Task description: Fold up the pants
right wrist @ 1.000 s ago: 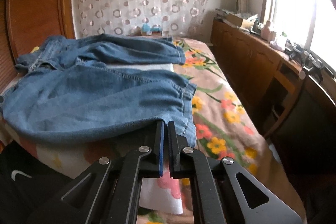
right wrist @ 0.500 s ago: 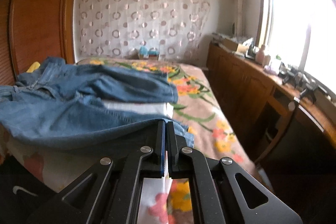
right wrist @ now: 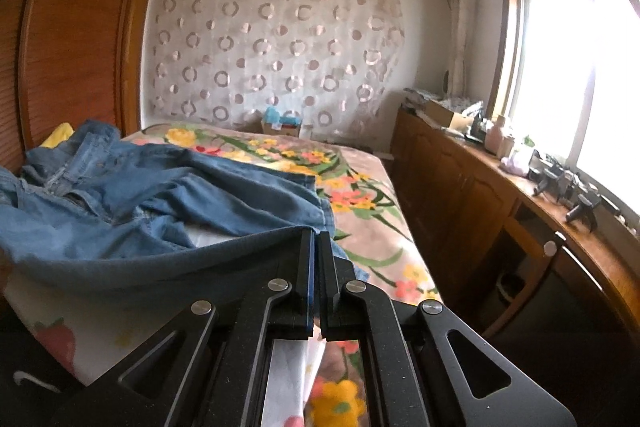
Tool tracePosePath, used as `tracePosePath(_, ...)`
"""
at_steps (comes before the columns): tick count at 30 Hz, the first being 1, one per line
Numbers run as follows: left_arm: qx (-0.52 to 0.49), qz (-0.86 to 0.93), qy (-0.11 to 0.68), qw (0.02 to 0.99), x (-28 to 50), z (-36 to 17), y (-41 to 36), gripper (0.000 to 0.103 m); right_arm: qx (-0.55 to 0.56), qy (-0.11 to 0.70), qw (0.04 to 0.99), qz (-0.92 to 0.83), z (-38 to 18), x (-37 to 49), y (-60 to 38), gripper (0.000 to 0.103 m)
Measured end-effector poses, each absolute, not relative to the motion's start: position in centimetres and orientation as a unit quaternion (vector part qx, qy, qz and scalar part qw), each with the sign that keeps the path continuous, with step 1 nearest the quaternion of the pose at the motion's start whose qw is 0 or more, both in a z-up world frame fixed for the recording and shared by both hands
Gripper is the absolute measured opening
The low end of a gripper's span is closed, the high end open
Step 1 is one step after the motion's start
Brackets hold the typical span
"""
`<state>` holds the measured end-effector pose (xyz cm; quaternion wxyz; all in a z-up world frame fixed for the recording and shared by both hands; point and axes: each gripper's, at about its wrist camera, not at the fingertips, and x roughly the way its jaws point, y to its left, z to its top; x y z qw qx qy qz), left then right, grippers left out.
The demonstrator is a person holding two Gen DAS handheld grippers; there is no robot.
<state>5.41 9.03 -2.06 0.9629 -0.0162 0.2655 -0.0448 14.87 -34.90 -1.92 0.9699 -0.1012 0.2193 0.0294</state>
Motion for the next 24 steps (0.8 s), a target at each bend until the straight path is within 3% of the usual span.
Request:
tracePosePath(7, -0.011, -0.044, 0.273, 0.961, 7.1, -2.2, 9.0, 0.004, -0.086, 0.244, 0.966, 0.026, -4.2, 17.3, -35.1, 0.0)
tracePosePath(16, -0.002, -0.046, 0.253, 0.966, 12.1, 0.6, 8.7, 0.003, -0.082, 0.215, 0.973, 0.014, -0.9, 21.1, -36.0, 0.0)
tracePosePath(24, 0.014, -0.039, 0.26, 0.965, 17.3, 1.1, 8.3, 0.0, -0.096, 0.229, 0.969, 0.017, -1.5, 26.1, -36.0, 0.0)
